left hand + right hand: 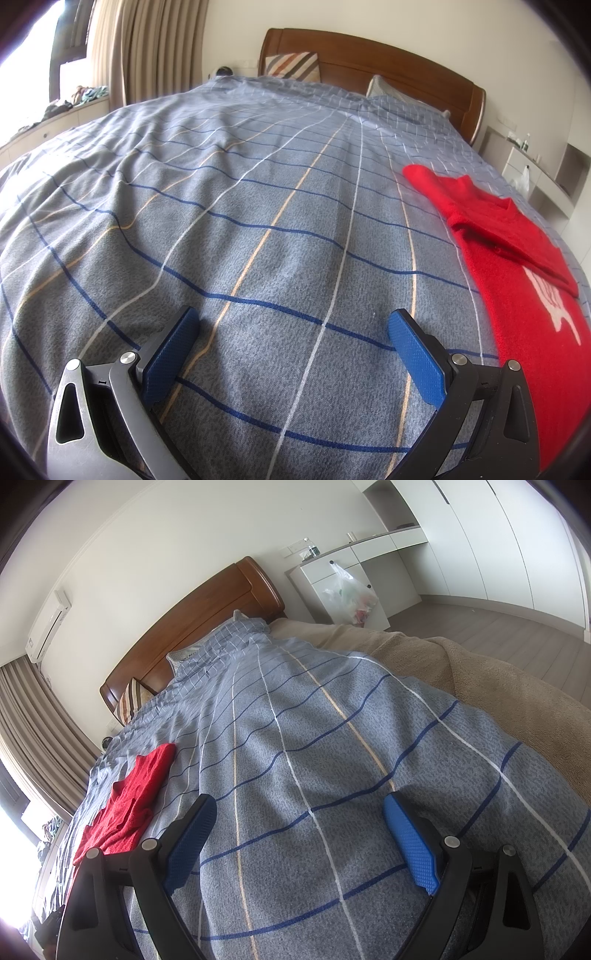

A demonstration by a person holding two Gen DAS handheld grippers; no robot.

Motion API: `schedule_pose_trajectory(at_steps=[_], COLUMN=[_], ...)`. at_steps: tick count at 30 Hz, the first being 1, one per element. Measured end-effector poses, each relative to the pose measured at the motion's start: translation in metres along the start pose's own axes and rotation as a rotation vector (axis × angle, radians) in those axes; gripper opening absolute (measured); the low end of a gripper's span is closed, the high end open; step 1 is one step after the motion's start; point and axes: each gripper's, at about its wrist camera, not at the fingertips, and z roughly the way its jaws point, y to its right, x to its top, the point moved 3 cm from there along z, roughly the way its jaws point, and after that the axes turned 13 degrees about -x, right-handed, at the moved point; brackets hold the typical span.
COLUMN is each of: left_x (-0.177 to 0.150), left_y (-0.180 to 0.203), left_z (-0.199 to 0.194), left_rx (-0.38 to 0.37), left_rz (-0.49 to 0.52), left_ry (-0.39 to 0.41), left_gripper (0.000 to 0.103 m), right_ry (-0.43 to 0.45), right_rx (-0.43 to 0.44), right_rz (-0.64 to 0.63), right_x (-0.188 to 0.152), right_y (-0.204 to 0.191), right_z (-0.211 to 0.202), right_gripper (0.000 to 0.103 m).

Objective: Fold small clothes
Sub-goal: 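Grasp the sweater hem with the right tool while the left tool grasps it too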

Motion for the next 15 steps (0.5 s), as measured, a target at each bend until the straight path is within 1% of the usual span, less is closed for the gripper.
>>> schedule_pose_trajectory(at_steps=[4, 6, 7, 8, 9, 10, 11, 12, 13, 15], left_x=[0.004, 0.009, 0.012, 0.014, 0.014, 0.009, 0.003, -0.008, -0.021, -0.049], left_y=[-0.003, -0.003, -0.003, 0.001, 0.006, 0.015, 0.024, 0.034, 0.045, 0.064], left_z=[0.000, -0.003, -0.010, -0.020, -0.031, -0.043, -0.056, -0.066, -0.074, -0.083], left_rx=[0.014, 0.034, 0.031, -0.010, -0.069, -0.125, -0.165, -0.200, -0.239, -0.300], left_rz=[-0.002, -0.011, -0.026, -0.045, -0.052, -0.045, -0.028, -0.011, 0.003, 0.030], left_ry=[-0.030, -0.079, -0.098, -0.103, -0.105, -0.119, -0.147, -0.179, -0.217, -0.293], left_gripper=[0.102, 0.101, 0.101, 0.101, 0.101, 0.101, 0.101, 0.101, 0.101, 0.100], right_ry=[-0.007, -0.043, -0.078, -0.106, -0.116, -0.120, -0.131, -0.150, -0.186, -0.284], right_rx=[-0.001, -0.012, -0.040, -0.069, -0.061, -0.006, 0.061, 0.110, 0.159, 0.246], right_rz=[-0.003, -0.004, -0.010, -0.022, -0.045, -0.091, -0.156, -0.219, -0.284, -0.366], right_x=[0.001, 0.005, 0.009, 0.011, 0.011, 0.008, 0.000, -0.012, -0.029, -0.070], right_y=[-0.002, -0.004, -0.007, -0.012, -0.021, -0.035, -0.052, -0.067, -0.084, -0.109], right_z=[0.001, 0.000, -0.003, -0.011, -0.024, -0.042, -0.063, -0.081, -0.100, -0.126], right_gripper=[0.092, 0.092, 0.092, 0.092, 0.092, 0.092, 0.092, 0.092, 0.092, 0.092])
